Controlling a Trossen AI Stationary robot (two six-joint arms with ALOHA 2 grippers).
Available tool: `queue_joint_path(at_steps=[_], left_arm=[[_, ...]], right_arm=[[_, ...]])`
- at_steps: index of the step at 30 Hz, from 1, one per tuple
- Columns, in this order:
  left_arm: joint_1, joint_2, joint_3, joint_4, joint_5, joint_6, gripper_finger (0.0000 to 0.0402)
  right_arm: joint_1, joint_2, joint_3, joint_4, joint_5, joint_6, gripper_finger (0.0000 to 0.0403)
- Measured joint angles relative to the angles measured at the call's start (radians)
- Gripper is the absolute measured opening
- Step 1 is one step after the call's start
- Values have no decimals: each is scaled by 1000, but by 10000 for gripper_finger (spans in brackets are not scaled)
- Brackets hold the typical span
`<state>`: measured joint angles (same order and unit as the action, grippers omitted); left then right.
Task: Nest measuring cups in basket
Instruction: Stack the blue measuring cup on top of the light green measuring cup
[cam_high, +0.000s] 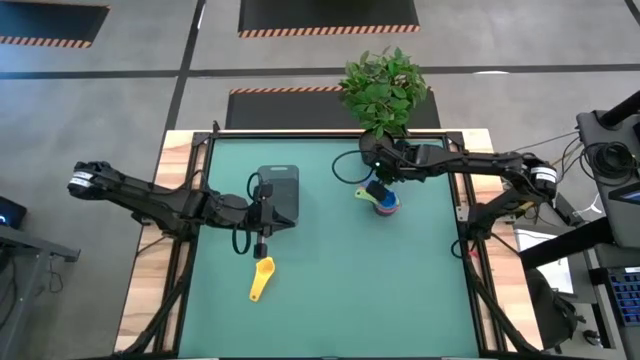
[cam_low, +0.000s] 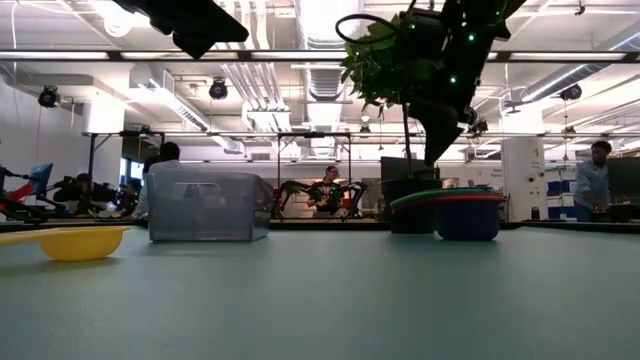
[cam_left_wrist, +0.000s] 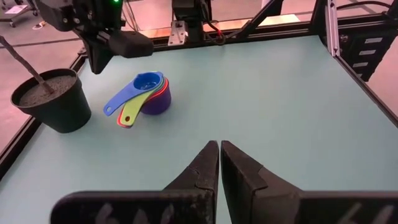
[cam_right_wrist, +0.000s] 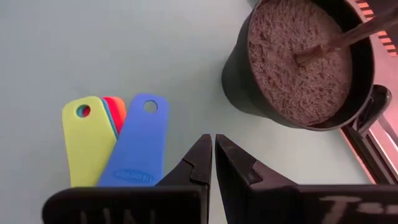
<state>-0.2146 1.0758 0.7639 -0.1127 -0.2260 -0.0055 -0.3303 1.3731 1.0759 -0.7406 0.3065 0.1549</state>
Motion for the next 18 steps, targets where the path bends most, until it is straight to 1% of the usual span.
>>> queue_joint_path(at_steps=[5, 13, 18], left_arm=[[0, 0, 0, 0, 0, 0, 0], [0, 0, 0, 0, 0, 0, 0], [0, 0, 0, 0, 0, 0, 0]], right_arm=[[-4, 1, -40, 35, -1, -27, 9], [-4, 3, -131, 155, -2, -66, 9], [-4, 5, -155, 209, -55, -78, 9]])
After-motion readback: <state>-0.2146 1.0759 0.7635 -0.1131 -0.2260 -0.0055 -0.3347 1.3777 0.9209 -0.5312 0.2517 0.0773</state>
